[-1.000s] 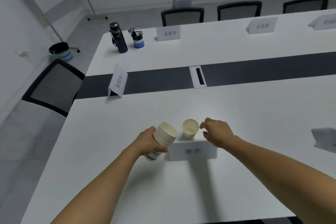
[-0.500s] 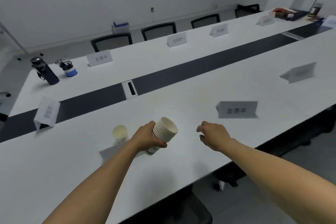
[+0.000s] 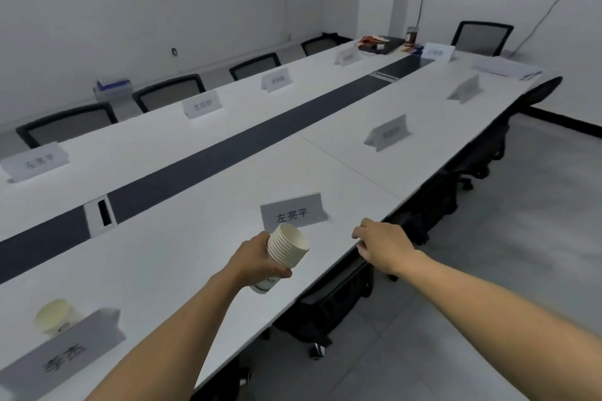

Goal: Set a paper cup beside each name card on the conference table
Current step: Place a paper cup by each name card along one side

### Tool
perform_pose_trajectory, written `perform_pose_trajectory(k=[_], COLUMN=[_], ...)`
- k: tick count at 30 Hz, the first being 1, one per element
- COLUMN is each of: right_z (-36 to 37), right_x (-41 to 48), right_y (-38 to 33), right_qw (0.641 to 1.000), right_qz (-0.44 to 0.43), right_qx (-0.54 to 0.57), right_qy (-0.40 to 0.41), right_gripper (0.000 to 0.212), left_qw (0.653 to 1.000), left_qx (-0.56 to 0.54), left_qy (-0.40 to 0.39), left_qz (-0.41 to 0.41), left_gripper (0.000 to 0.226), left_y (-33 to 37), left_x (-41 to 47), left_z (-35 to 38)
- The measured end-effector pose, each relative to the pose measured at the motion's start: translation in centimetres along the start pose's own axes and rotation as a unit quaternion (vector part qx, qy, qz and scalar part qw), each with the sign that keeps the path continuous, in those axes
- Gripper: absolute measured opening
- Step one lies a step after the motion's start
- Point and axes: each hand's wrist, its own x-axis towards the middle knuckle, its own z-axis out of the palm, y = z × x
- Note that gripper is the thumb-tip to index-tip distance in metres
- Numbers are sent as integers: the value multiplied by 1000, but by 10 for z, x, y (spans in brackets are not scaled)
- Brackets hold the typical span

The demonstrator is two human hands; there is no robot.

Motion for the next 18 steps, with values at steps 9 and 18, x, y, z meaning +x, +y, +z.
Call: perform_pose_trajectory(k=[9,18], right_z=[3,15], right_x=[75,175], right_y=[72,84], right_qw=[1000,996], right_qz=[-1,-60], right_qx=[-2,-1], right_qy=[-18,-59], right_gripper=[34,36], left_qw=[1000,998], left_qx=[-23,-40], left_qy=[-6,13], left_qz=[3,-56], left_gripper=[57,59], left_y=[36,30], left_x=[103,151], left_z=[12,-5])
